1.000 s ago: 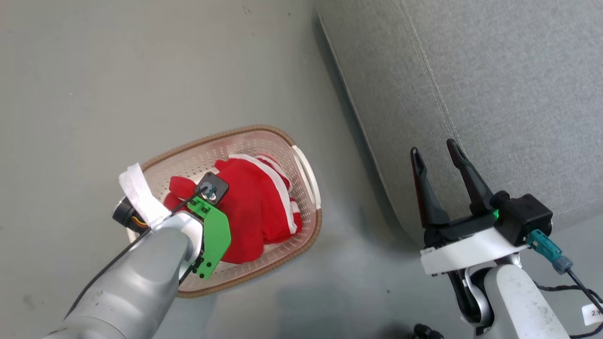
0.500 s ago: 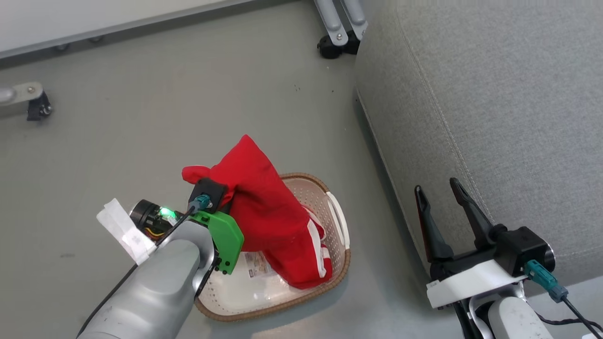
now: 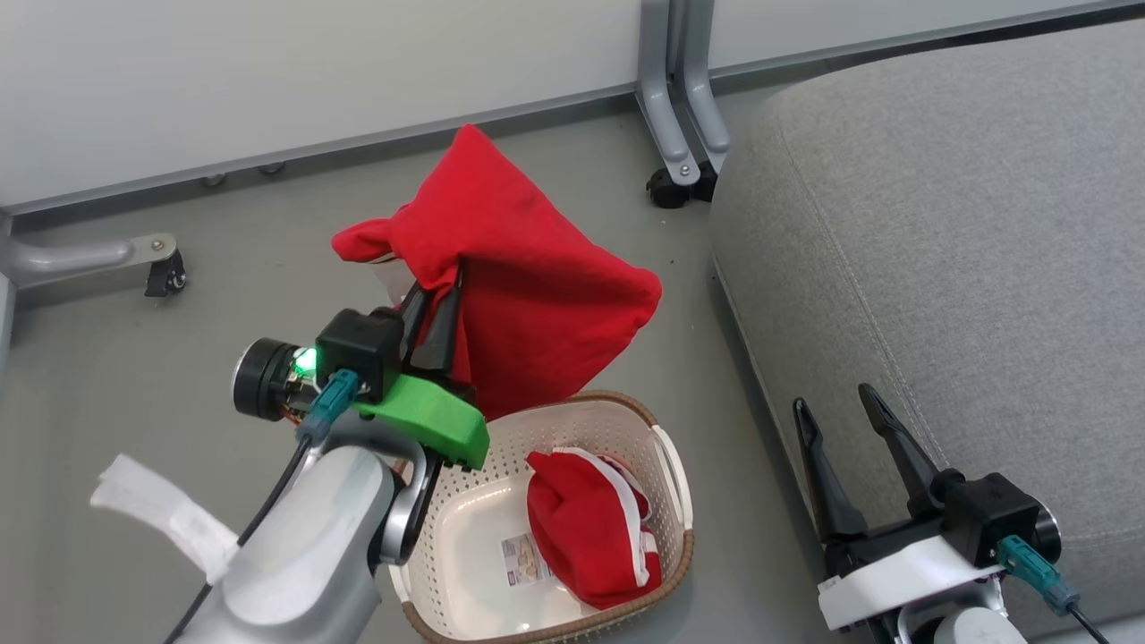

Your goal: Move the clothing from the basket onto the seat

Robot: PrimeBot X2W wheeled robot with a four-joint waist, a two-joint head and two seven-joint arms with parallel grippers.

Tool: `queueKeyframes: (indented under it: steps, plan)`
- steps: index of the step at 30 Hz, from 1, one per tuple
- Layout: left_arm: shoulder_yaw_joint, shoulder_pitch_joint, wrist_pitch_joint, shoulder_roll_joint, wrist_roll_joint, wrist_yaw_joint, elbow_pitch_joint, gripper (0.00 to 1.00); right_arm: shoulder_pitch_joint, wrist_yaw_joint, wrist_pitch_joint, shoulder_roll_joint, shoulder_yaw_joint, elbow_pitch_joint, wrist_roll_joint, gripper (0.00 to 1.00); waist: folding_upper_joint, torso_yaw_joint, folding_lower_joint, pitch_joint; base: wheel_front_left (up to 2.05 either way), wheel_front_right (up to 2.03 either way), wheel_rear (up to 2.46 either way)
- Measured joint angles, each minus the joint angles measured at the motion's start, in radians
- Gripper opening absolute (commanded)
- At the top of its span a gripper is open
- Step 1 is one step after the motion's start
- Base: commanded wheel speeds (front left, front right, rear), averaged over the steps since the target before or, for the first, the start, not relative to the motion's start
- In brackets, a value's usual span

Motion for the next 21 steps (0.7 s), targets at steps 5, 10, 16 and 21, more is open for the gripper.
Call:
queueKeyframes:
  steps: [5,10,16,21]
  plan:
    - [0.117,0.104,0.000,-0.013,0.072,-0.008,-0.176,0.00,0.021,0.000,0.000,-0.004,0.000,-0.007,-0.003,1.00,0.0000,0.010,0.0000,-0.029,0.00,0.00,0.00]
    - [0.243,0.178,0.000,-0.066,0.107,-0.064,-0.310,0.00,0.026,0.000,0.000,-0.008,0.004,-0.017,-0.005,1.00,0.0000,0.014,0.0000,-0.046,0.00,0.00,0.00]
    - [0.341,0.223,0.000,-0.102,0.162,-0.162,-0.384,0.00,0.029,0.000,0.000,-0.012,0.016,-0.028,-0.012,1.00,0.0000,0.010,0.0000,-0.062,0.00,0.00,0.00]
    - [0.369,0.242,0.000,-0.126,0.183,-0.224,-0.408,0.00,0.030,0.000,0.000,-0.010,0.027,-0.038,-0.014,1.00,0.0000,0.001,0.0000,-0.072,0.00,0.00,0.00]
